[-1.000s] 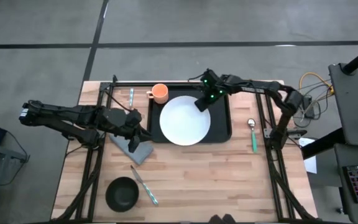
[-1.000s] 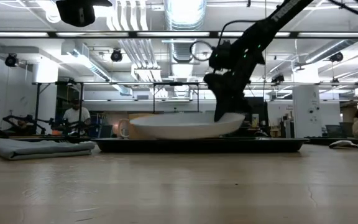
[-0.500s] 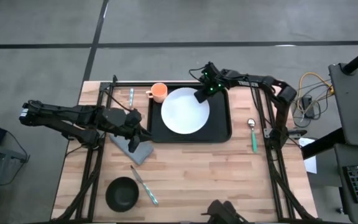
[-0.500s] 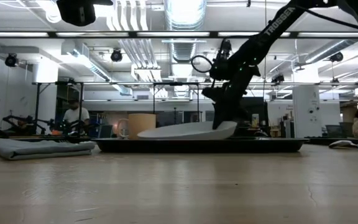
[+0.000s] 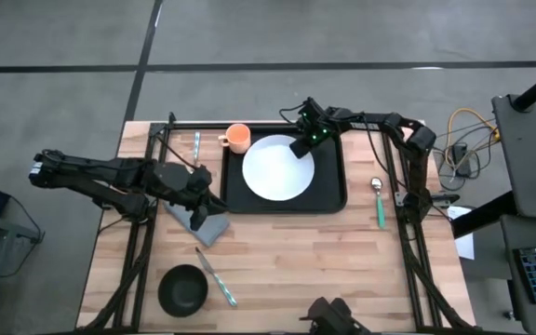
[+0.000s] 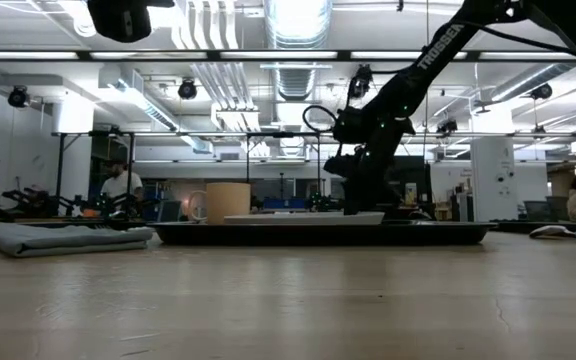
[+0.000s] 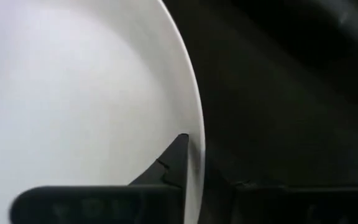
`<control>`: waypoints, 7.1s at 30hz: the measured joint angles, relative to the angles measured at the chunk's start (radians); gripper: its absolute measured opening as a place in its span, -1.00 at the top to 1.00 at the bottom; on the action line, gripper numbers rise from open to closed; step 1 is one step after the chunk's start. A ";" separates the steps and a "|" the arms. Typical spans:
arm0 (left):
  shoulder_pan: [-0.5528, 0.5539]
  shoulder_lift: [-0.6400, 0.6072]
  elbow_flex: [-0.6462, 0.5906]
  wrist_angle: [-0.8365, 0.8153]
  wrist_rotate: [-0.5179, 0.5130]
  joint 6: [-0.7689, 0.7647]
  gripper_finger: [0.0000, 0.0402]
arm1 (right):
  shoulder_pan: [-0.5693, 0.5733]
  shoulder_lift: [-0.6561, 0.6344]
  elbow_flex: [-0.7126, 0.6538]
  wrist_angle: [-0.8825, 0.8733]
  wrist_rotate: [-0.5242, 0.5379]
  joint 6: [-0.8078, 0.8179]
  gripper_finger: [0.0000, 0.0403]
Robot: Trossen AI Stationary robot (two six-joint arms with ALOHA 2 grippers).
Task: Set up tray
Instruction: Put the white plate below the orange mug on the black tray, then put the black bowl on top of the white plate on the black tray, then put the gray napkin to the right of the white plate on the black tray
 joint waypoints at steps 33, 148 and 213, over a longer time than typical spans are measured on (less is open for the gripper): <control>-0.523 0.185 -0.283 -0.065 0.061 -0.179 0.13 | 0.199 -0.590 0.002 -0.218 0.026 -0.098 0.08; 0.357 0.607 0.724 -0.495 -0.218 0.245 0.41 | 0.206 -0.848 -0.118 -0.482 0.207 -0.060 0.09; -0.394 0.828 0.064 -0.425 -0.208 -0.897 0.25 | 0.216 -0.843 -0.247 -0.319 0.121 -0.153 0.09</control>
